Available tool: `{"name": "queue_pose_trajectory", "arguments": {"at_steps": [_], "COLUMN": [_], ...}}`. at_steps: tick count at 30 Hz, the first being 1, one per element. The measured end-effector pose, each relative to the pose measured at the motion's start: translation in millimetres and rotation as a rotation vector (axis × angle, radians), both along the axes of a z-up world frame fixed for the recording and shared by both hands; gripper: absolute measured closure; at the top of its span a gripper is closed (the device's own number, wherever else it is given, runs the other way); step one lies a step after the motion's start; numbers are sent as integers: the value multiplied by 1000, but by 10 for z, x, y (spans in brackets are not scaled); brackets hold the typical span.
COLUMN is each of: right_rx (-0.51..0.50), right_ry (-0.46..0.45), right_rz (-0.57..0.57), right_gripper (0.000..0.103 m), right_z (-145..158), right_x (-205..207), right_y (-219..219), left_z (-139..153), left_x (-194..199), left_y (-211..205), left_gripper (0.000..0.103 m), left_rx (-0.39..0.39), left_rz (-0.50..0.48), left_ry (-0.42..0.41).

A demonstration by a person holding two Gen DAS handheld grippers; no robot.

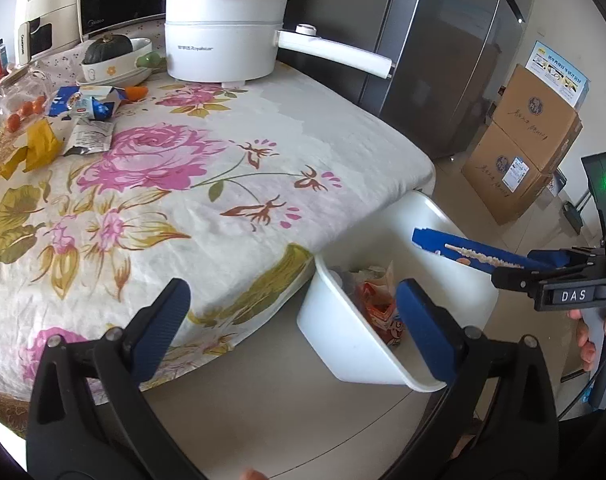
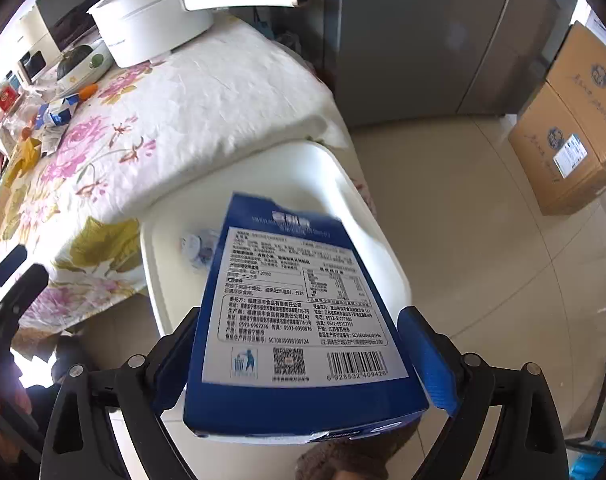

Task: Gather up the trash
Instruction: 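Carry the carton and biscuit box over the white bin and open both tools, then move both open tools back over the table toward the yellow bag, then grasp the yellow plastic bag with the left tool and lift it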

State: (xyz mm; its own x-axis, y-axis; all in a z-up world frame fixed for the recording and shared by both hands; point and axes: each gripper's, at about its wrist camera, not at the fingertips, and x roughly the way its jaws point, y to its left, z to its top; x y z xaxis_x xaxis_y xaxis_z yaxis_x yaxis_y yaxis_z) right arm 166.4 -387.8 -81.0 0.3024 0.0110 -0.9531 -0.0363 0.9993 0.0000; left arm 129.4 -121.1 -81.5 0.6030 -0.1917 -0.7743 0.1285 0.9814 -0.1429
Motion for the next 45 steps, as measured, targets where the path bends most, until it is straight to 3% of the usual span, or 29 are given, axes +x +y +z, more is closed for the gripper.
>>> {"name": "queue_pose_trajectory", "arguments": {"at_steps": [3,19,25,34,38,45], "right_rx": [-28,8,8,59,96,132], "right_ry": [-21,-86,-130,-180,-196,-233], "right_rz": [-18,52,92,123,121,137], "right_gripper": [0,0,0,0,0,0], "right_z": [24,268,386,510,523,441], "right_x": [46,122,201,455,603,893], "right_y": [82,560,840,1311,1541,1984], "left_z": [30,178,257,265,247,59], "left_x": [-25,-30,85,338,500,1023], "left_y": [70,521,975,1702,2071,2374], "left_gripper": [1,1,1,1,1,1], "left_rx": [30,79,84,175,142,92], "left_rz": [5,77,167,275,349,392], "left_ry": [-4,-24,-38,-44,-56,-58]}}
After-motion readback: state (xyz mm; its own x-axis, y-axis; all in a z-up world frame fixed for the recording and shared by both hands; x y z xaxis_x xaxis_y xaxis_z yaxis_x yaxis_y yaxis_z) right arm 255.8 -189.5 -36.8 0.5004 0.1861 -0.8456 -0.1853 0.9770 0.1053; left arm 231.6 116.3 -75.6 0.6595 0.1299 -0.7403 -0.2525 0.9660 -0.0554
